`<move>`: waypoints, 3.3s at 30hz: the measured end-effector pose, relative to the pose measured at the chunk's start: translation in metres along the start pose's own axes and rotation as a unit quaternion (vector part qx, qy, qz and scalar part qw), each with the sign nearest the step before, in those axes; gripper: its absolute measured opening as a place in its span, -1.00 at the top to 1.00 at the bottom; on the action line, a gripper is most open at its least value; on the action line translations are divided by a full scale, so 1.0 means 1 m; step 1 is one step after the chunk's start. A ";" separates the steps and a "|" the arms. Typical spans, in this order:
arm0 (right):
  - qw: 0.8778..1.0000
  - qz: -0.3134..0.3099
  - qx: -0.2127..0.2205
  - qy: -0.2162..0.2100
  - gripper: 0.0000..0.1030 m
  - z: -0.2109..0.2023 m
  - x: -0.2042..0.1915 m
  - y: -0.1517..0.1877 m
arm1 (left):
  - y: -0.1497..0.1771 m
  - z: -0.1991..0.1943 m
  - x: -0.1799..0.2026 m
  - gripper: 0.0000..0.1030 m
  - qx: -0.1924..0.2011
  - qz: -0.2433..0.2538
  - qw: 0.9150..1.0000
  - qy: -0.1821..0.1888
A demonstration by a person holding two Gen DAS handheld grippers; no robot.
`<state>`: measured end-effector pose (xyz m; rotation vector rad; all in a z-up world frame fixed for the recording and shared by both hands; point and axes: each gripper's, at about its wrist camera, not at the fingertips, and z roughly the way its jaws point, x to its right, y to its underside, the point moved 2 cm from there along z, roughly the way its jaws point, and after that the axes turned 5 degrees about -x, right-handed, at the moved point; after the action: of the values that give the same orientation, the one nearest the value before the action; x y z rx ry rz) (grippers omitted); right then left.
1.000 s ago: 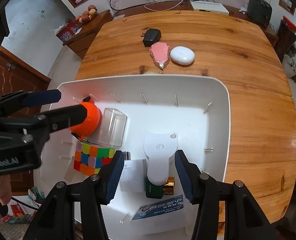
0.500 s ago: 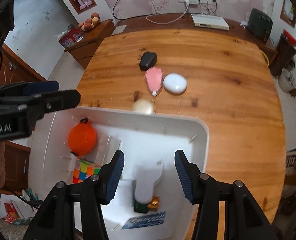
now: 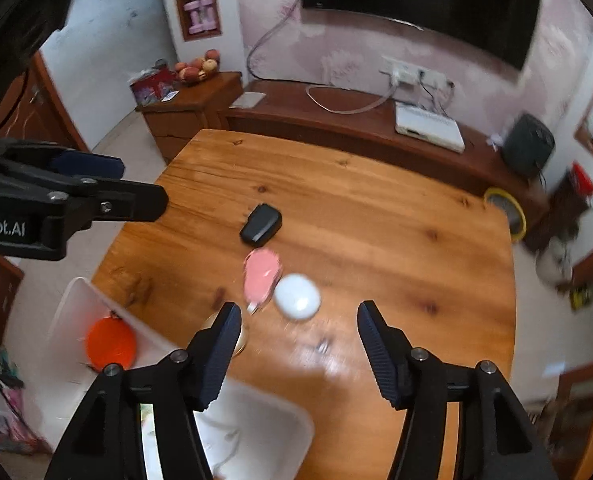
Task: Organize rigid objects
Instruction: 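Grasp the pink tape measure with the left tool while the right tool grasps the white egg speaker, then carry the pink tape measure and white speaker into the tray and release both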
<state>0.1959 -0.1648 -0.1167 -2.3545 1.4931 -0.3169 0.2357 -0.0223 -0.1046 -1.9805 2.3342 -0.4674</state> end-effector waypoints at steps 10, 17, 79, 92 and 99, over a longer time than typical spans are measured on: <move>0.997 -0.070 -0.039 -0.021 -0.19 0.089 0.011 -0.014 | -0.019 0.095 -0.014 -0.46 -0.087 -0.063 0.994 -0.017; 0.991 -0.099 -0.072 -0.046 -0.19 0.131 0.010 -0.007 | -0.017 0.134 -0.023 -0.46 -0.124 -0.095 0.987 -0.021; 0.996 -0.028 0.028 -0.086 0.03 0.029 0.017 0.013 | 0.031 0.023 0.029 -0.03 -0.047 0.003 0.995 -0.085; 0.996 0.039 0.013 -0.083 0.03 -0.036 -0.036 0.066 | 0.096 -0.026 0.031 -0.03 -0.010 0.064 0.993 -0.096; 0.993 0.100 -0.030 -0.061 0.03 -0.031 -0.053 0.101 | 0.141 -0.010 0.028 -0.03 -0.036 0.072 0.993 -0.084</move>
<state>0.0787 -0.1612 -0.1286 -2.1996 1.6830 -0.0791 0.0934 -0.0284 -0.1263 -1.7836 2.3962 -0.2021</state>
